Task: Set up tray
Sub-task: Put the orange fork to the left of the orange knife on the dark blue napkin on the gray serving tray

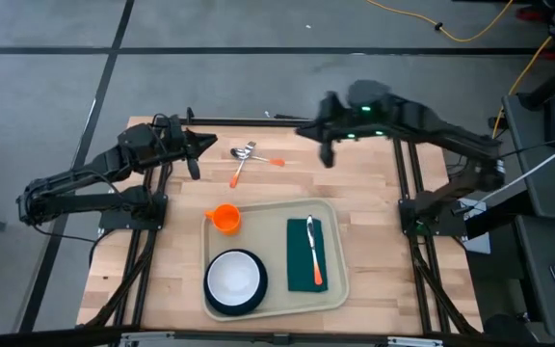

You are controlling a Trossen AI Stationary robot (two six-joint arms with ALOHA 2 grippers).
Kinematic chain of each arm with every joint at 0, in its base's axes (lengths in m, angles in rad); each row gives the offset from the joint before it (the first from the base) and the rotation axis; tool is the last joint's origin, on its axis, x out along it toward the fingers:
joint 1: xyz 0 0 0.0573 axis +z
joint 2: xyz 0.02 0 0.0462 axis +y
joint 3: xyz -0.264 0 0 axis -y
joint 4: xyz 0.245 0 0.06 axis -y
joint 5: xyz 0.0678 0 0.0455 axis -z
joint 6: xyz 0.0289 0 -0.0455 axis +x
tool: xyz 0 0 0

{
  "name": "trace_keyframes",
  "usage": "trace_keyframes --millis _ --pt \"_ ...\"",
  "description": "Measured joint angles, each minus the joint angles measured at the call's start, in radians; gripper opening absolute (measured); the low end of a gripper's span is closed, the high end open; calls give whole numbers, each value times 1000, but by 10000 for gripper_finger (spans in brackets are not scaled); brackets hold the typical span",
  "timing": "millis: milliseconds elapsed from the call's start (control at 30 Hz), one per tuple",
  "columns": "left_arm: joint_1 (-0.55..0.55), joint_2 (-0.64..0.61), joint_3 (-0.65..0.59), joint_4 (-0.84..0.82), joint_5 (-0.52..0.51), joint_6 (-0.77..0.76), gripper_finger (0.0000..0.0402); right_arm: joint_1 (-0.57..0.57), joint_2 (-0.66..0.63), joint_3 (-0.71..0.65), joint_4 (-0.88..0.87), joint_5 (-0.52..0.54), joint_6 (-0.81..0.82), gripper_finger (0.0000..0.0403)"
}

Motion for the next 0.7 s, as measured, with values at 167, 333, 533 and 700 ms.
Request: trace_keyframes --millis 167,333,533,700 --pt "0 -1 0 0 -2 4 33 0 -218 -214 113 37 51 3" --pt "0 -1 0 1 -2 2 33 1 -454 -606 465 32 186 3" --pt "0 15 0 1 3 -54 33 4 -641 -1023 773 -45 299 2" --pt "0 55 0 1 41 -58 33 4 -732 -1257 949 -71 314 2"
